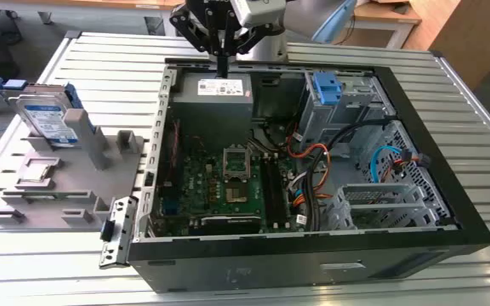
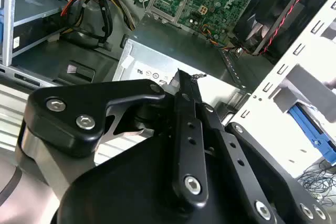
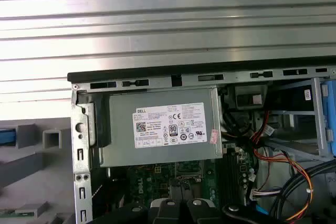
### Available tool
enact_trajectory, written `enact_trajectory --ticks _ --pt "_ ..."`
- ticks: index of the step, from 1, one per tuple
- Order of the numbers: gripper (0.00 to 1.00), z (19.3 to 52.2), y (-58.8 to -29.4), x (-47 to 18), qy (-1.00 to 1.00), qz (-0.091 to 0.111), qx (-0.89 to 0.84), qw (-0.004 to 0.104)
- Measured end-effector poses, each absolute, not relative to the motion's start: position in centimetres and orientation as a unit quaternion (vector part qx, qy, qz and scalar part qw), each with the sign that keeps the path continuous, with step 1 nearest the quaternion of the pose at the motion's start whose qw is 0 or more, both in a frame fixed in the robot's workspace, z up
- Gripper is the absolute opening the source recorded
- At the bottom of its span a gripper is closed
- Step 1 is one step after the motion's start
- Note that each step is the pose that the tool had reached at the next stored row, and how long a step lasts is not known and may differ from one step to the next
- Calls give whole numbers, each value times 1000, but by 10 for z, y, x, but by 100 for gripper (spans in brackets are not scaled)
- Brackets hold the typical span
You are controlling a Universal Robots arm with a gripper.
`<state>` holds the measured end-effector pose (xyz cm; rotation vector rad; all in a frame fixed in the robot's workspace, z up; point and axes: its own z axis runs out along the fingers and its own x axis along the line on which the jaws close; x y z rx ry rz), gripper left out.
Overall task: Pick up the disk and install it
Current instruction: 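Reach for the disk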
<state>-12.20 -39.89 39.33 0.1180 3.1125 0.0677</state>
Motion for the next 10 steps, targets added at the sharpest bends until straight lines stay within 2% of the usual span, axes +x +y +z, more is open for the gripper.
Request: enact_trajectory --ticks 10 --pt "11 393 -399 -124 999 22 38 13"
